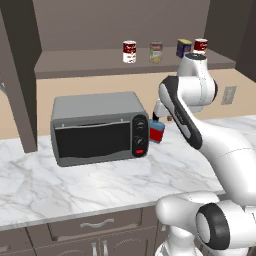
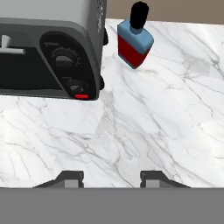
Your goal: Stack two cans on top of the other two cans in the cabinet.
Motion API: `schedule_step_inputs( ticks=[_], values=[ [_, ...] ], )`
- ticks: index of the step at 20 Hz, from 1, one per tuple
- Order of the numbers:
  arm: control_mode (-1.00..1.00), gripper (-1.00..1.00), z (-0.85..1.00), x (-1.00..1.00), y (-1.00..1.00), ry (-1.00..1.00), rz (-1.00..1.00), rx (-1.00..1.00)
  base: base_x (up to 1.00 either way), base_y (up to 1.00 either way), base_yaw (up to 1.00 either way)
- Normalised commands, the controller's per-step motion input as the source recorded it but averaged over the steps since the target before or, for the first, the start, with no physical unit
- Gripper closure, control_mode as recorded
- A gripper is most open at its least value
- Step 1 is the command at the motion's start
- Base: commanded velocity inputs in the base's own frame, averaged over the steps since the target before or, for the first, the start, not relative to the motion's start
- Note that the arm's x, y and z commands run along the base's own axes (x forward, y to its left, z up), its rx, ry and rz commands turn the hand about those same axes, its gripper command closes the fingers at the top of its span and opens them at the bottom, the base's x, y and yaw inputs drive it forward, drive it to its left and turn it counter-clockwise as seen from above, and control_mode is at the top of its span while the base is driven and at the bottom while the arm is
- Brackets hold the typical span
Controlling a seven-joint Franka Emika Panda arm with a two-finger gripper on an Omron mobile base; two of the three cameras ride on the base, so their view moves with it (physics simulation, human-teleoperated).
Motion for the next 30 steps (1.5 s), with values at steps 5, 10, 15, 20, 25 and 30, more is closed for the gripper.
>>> schedule_step_inputs(
  ticks=[5,10,15,20,25,30],
  values=[
    [-1.00,-1.00,-0.02,-0.09,0.00,0.00,0.00,0.00,0.00,0.00,0.00],
    [-1.00,-1.00,-0.02,-0.31,0.01,-0.32,0.00,0.00,0.00,0.00,0.00],
    [-1.00,-1.00,0.21,-0.19,0.01,-0.40,0.00,0.07,0.00,0.00,0.00],
    [-1.00,-1.00,0.34,-0.01,0.09,-0.21,-0.04,0.03,0.00,0.00,0.00],
    [-1.00,-1.00,0.44,0.01,0.08,-0.19,0.00,0.03,0.00,0.00,0.00],
    [-1.00,-1.00,0.55,0.09,0.03,-0.06,0.00,0.01,0.00,0.00,0.00]
  ],
)
